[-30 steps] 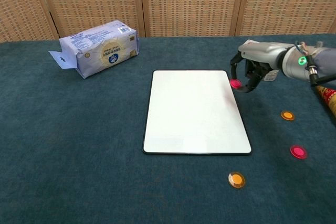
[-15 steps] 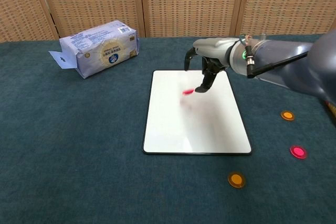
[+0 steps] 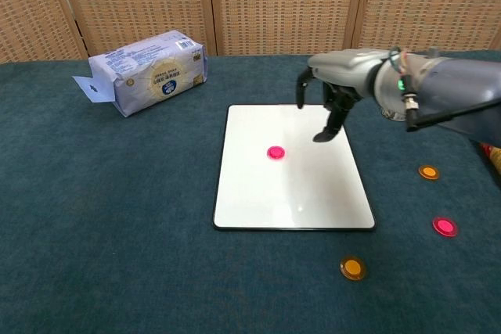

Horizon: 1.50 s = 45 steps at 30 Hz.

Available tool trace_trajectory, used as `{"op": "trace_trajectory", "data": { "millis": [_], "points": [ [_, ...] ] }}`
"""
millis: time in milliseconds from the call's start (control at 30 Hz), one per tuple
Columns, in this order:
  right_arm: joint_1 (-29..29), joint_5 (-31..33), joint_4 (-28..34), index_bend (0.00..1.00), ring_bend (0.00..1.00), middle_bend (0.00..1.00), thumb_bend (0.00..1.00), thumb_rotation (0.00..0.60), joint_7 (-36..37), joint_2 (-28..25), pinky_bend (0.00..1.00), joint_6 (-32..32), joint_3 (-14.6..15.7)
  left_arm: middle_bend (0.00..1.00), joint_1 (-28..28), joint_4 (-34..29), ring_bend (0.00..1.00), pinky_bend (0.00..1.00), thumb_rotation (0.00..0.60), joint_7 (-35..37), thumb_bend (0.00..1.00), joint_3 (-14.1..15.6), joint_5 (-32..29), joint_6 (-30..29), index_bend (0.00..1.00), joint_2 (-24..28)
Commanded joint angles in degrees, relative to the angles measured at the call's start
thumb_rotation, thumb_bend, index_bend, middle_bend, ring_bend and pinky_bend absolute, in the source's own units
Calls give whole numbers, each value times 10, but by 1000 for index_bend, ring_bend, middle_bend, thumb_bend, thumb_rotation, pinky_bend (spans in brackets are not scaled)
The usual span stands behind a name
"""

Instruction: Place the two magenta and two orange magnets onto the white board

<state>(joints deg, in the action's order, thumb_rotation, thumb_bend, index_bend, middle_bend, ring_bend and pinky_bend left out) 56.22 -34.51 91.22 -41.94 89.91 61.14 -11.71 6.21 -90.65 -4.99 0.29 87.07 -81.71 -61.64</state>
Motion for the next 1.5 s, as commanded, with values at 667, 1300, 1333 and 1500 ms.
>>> {"op": "trace_trajectory", "data": {
  "millis": [667,1300,1333,1500],
  "points": [
    [-157,-214,-159,406,922,949,311,600,208,-28,1000,-38,121,0,-2,-6,0,0,600,-37,0,6,11,-4,0,-13],
    [-175,-227,-199,415,922,949,311,600,199,-13,1000,-74,95,0,-1,-6,0,0,600,-38,0,5,8,-2,0,-13],
    [-175,-228,-201,415,922,949,311,600,198,-13,1000,-75,94,0,-1,-7,0,0,600,-38,0,5,8,-2,0,-13],
    [-175,-228,-209,415,922,949,311,600,194,-8,1000,-83,88,0,-2,-7,0,0,600,-40,0,5,8,-2,0,-14]
  ]
}}
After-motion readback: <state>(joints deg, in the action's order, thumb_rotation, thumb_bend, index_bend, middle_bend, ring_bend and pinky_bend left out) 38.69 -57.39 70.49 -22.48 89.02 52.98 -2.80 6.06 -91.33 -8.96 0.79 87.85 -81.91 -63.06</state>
